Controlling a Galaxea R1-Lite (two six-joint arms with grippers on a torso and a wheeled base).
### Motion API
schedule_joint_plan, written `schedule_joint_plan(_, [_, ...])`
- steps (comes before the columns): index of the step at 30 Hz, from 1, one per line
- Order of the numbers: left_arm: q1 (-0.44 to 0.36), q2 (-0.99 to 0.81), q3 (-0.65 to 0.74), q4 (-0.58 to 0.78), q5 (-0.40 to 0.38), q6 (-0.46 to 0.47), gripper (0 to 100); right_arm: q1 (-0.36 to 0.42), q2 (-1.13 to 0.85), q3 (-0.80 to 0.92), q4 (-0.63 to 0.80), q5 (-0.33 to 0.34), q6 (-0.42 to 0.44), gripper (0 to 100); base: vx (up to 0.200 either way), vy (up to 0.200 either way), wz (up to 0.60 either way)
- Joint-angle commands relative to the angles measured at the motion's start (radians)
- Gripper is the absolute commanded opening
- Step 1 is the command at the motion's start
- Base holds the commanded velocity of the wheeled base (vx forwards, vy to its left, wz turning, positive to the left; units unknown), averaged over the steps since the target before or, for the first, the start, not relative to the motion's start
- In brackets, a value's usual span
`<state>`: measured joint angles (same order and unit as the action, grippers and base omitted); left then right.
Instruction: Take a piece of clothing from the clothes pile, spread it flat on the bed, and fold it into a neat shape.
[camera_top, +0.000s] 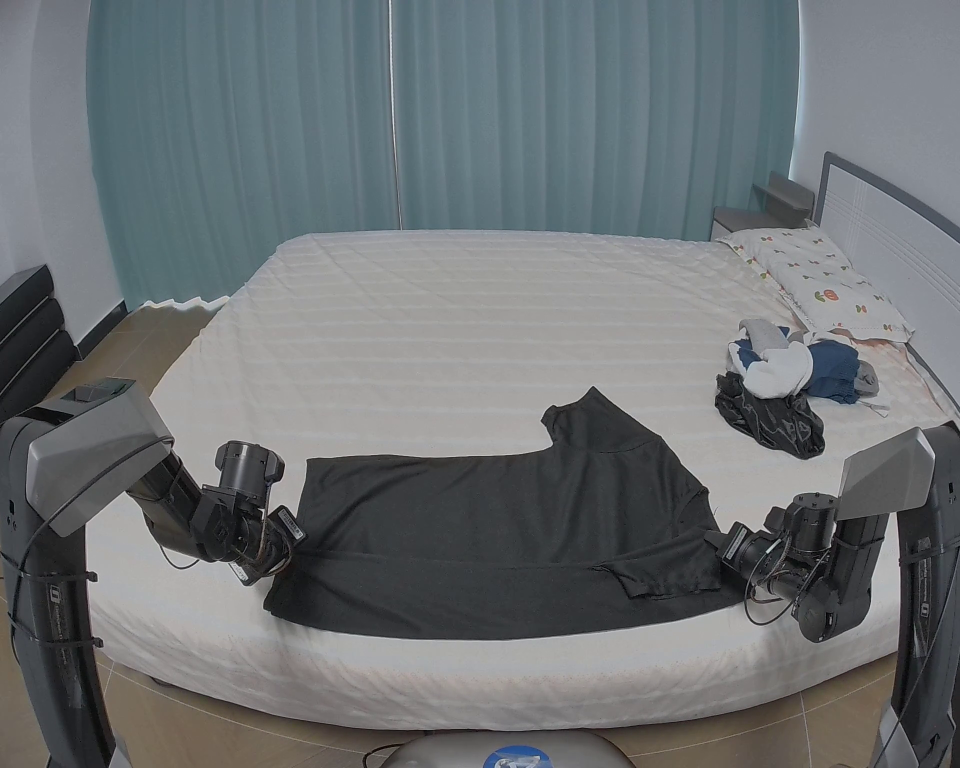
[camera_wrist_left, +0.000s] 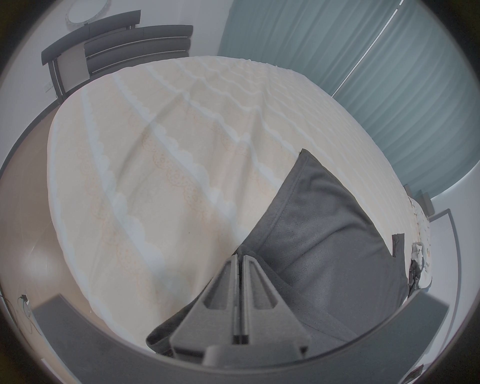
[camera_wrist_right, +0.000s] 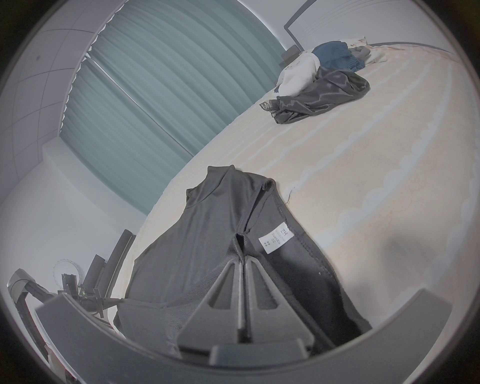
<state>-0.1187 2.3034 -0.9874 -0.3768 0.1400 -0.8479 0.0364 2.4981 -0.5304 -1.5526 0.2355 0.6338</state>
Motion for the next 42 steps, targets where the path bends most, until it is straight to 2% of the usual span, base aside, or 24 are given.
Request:
schedule_joint_plan(1, [0.001,0.004,0.001,-0.001,-0.002,0.0,0,0.007,0.03,-0.006,-0.009,0.001,-0.002,0,0.0,0.0,0.0])
schedule_joint_plan(2, [0.001,0.004,0.001,-0.001,-0.002,0.0,100,0.007,0.031,-0.006,-0.009,0.001,-0.003,0,0.0,0.0,0.0])
schedule_joint_plan(7, [0.001,0.005,0.003,-0.001,-0.003,0.0,100,0.019,0.067,-0.028,-0.011,-0.001,-0.005,0,0.0,0.0,0.0])
schedule_joint_plan(8, [0.001,0.005,0.004,-0.001,-0.003,0.0,100,0.02,0.068,-0.028,-0.011,-0.001,-0.005,100,0.0,0.0,0.0])
schedule_joint_plan(13, [0.002,0.002,0.006,-0.001,-0.005,-0.002,100,0.017,0.048,-0.022,-0.011,-0.001,0.001,100,0.0,0.0,0.0])
schedule_joint_plan(21, [0.001,-0.025,0.027,-0.005,-0.002,-0.02,100,-0.076,-0.082,0.032,-0.009,0.002,0.012,100,0.0,0.0,0.0])
schedule_joint_plan(25, [0.011,-0.036,0.033,-0.013,-0.003,-0.036,100,-0.118,-0.125,0.032,-0.009,0.01,0.147,100,0.0,0.0,0.0])
schedule_joint_plan(27, [0.03,-0.047,0.039,-0.016,-0.016,-0.037,100,-0.124,-0.122,0.033,-0.009,0.011,0.181,100,0.0,0.0,0.0])
schedule_joint_plan(33, [0.071,-0.079,0.039,-0.013,-0.109,-0.043,100,-0.124,-0.108,0.038,-0.009,0.011,0.182,100,0.167,0.0,0.0])
schedule_joint_plan(42, [0.073,-0.096,0.038,-0.017,-0.135,-0.056,100,-0.116,-0.087,0.04,-0.009,0.01,0.182,100,0.022,0.0,0.0])
